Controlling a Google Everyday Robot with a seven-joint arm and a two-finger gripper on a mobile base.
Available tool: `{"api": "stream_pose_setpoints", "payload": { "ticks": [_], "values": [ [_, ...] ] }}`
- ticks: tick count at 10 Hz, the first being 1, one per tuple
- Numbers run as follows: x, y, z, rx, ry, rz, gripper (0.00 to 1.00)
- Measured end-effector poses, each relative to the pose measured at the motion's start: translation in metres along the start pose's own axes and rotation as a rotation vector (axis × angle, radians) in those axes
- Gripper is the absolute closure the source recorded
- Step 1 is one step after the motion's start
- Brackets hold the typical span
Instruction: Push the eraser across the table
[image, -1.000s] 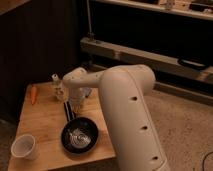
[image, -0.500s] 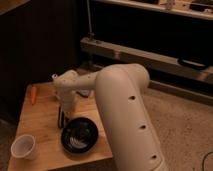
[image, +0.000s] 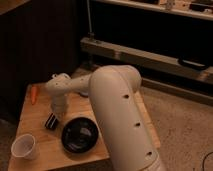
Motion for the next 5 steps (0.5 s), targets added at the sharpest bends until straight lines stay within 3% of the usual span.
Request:
{"api": "stream_pose_setpoints", "payload": {
  "ticks": [3,5],
  "values": [
    [-0.018,0.005,0.001,-0.004,-0.059,-0.017,0.83],
    [-0.023,-0.007,-0.004,-0.017,-0.085,-0.003,0.83]
  ]
}}
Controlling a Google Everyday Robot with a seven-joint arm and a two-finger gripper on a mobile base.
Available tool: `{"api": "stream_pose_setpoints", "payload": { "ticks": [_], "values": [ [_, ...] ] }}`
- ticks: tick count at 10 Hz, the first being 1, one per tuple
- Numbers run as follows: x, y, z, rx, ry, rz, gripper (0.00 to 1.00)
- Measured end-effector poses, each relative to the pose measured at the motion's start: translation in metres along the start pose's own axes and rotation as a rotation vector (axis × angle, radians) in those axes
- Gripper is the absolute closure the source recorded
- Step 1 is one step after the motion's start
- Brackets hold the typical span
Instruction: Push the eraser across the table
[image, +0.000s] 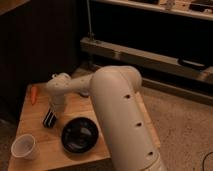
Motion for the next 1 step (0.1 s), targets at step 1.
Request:
{"api": "stream_pose_setpoints", "payload": {
  "ticks": [1],
  "values": [
    [-0.0004,0.0035,0.0010,-0.003,0.002,-0.005,0.83]
  ]
}}
